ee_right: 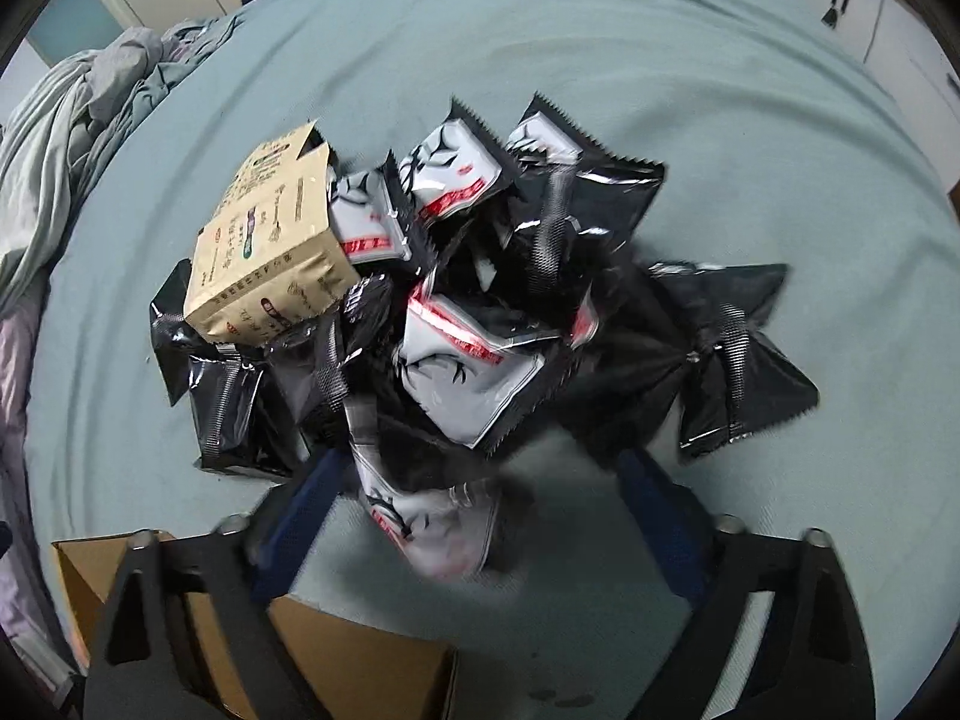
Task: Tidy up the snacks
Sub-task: 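Reach the right gripper into the snack pile and grasp a white deer-print packet, then carry the white packet with the right gripper while the left gripper grasps a black packet, then release the packets into the cardboard box with both grippers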
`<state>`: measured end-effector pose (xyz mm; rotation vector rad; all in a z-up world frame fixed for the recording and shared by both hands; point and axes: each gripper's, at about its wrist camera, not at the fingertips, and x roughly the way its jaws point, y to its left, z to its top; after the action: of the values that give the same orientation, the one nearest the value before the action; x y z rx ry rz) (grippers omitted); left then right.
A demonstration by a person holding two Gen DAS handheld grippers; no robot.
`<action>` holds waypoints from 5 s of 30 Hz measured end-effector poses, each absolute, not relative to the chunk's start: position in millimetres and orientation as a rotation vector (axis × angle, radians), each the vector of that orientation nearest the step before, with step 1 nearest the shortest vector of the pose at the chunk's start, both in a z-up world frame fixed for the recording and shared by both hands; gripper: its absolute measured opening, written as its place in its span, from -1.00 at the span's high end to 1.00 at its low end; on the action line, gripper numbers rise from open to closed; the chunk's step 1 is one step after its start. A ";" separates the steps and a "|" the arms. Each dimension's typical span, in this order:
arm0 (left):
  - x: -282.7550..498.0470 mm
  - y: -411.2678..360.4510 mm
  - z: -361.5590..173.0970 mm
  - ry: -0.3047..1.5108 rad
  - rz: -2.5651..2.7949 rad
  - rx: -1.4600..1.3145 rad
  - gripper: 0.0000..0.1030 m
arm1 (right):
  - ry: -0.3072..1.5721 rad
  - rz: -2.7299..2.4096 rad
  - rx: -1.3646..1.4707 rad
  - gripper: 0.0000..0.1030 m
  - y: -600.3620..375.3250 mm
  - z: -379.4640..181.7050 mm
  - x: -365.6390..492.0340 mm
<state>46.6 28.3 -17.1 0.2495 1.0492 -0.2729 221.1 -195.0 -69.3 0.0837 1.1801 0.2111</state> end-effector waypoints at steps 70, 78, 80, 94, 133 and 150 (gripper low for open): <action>221.6 9.5 -101.9 1.165 -0.319 0.237 -0.41 | 1.005 0.306 0.444 0.39 -266.7 22.6 91.4; 201.3 5.9 -85.0 1.112 -0.322 0.256 0.33 | 0.976 0.248 0.565 0.39 -292.4 -3.7 2.4; 194.1 13.2 -71.8 1.091 -0.307 0.216 0.35 | 0.988 0.215 0.572 0.39 -294.2 -5.7 -6.7; 87.2 27.5 47.8 0.902 -0.308 0.216 0.36 | 0.876 0.272 0.364 0.39 -244.3 15.4 -15.4; 18.3 5.7 11.6 1.000 -0.373 0.179 -0.57 | 0.859 0.345 0.246 0.38 -206.2 7.1 -4.5; 32.3 29.1 14.7 0.992 -0.272 0.085 -0.58 | 0.828 0.336 0.330 -0.36 -206.9 9.7 -3.7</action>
<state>32.3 29.1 14.7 0.0852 0.9920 -0.2717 -3.7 -206.9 9.7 0.3295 0.8277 0.3360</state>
